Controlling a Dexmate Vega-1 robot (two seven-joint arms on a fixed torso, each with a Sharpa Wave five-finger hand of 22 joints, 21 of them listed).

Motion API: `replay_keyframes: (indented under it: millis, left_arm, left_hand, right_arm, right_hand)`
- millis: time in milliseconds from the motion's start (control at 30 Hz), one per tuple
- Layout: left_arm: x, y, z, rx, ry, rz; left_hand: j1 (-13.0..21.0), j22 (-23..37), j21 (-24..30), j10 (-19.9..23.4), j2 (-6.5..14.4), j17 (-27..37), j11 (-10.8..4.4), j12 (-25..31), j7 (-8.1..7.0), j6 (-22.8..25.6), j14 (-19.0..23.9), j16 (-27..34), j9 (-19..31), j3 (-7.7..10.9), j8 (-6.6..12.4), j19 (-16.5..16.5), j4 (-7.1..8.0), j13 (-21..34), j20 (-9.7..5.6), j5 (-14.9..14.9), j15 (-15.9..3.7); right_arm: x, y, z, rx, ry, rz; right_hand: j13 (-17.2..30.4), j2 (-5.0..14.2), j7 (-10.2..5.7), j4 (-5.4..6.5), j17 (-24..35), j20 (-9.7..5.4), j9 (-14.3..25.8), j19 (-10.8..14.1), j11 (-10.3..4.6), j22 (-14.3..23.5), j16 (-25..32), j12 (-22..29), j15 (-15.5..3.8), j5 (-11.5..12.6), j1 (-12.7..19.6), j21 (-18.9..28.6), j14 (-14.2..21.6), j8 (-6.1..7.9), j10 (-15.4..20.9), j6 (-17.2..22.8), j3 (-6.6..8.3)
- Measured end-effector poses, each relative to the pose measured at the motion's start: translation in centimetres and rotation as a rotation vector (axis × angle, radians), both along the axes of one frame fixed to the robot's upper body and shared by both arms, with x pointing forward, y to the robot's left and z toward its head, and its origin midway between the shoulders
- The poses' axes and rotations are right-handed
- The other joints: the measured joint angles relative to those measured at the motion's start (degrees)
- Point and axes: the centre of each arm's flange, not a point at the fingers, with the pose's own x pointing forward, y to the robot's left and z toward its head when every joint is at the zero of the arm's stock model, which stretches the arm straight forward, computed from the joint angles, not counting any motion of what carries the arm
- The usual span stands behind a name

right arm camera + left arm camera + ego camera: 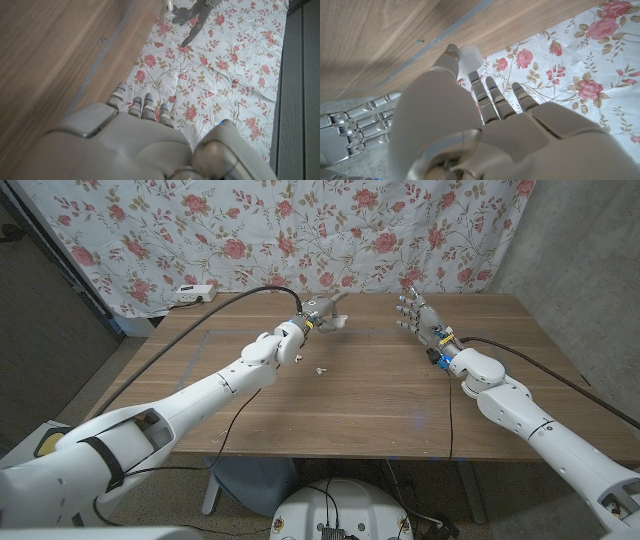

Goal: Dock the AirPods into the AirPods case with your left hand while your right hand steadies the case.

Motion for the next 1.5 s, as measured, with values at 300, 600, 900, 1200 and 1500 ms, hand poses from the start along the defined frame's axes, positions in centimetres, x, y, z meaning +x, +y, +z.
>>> replay_keyframes:
  millis: [300, 600, 900, 1200, 1500]
  left_arm:
    - [-0.3, 0.2, 0.2, -0.057, -0.011, -0.022]
    - [-0.2, 0.0, -0.1, -0.124, -0.011, -0.067]
    - [0.0, -0.5, -0.5, -0.240, -0.006, -0.131]
    - [0.1, -0.3, -1.0, -0.343, -0.006, -0.174]
    - [0.6, 0.4, -1.3, -0.438, 0.012, -0.206]
  left_hand:
    - [0.00, 0.00, 0.00, 0.00, 0.00, 0.00, 0.00, 0.08, 0.00, 0.00, 0.09, 0.00, 0.00, 0.00, 0.00, 0.00, 0.00, 0.00, 0.00, 0.00, 0.10]
    - [-1.76, 3.46, 3.41, -0.73, -1.77, 2.13, -3.61, 12.72, 1.85, -1.86, 2.11, 0.24, 2.82, -2.41, 2.82, 0.43, 0.88, 7.74, -0.01, 4.00, -0.34]
    - [-1.75, 3.18, 3.50, -0.84, -1.78, 2.34, -3.70, 13.40, 2.37, -1.52, 2.00, 0.19, 2.45, -2.08, 2.85, 0.72, 0.55, 7.97, 0.10, 4.44, -0.45]
    - [-1.44, 2.70, 3.81, -0.84, -1.78, 2.23, -3.70, 12.86, 2.56, -1.33, 2.01, -0.02, 1.98, -2.08, 2.49, 1.03, 0.55, 9.25, -0.21, 3.99, -0.45]
    - [-0.77, 2.36, 3.81, -0.60, -1.73, 2.40, -3.46, 12.42, 2.86, -0.81, 2.01, -0.24, 1.45, -2.08, 2.16, 1.34, 0.55, 8.77, 0.10, 3.30, -0.44]
  right_arm:
    - [0.0, 0.0, 0.1, 0.010, -0.012, 0.002]
    - [0.1, -0.2, 0.3, 0.007, -0.022, -0.024]
    - [-0.7, 0.1, 1.2, -0.016, -0.015, -0.075]
    - [-1.2, 0.2, 1.4, -0.018, 0.002, -0.105]
    - [-1.7, 0.3, 1.7, -0.022, 0.010, -0.124]
  right_hand:
    - [0.15, 0.30, 0.00, -0.40, 0.00, 0.00, 0.00, 0.00, 0.07, 0.00, 0.40, 0.56, 0.20, -0.28, 0.30, 0.00, 0.62, 0.00, 2.13, 0.00, 0.08]
    - [0.15, 0.90, 0.00, -0.83, 0.00, 0.00, 0.00, 0.00, 0.18, 0.00, 0.46, 1.33, 0.29, -0.27, 0.91, 0.00, 1.20, 0.00, 4.35, 0.00, 0.52]
    - [0.42, 1.49, 0.00, -3.17, -0.13, -0.01, 0.00, 0.01, 0.00, 0.00, 0.67, 2.10, 0.50, -0.73, 4.39, 0.21, 2.37, 0.00, 6.97, 0.00, 2.22]
    - [0.72, 1.79, 0.00, -3.87, -0.12, -0.01, 0.00, 0.01, 0.19, 0.00, 0.67, 2.27, 0.50, -0.91, 5.75, 0.21, 2.37, 0.40, 7.78, 0.00, 2.92]
    - [0.72, 2.31, 0.32, -4.68, -0.12, -0.02, 0.00, 0.02, 0.20, 0.00, 0.67, 2.32, 0.81, -1.13, 7.34, 0.21, 2.68, 0.48, 8.39, 0.32, 3.73]
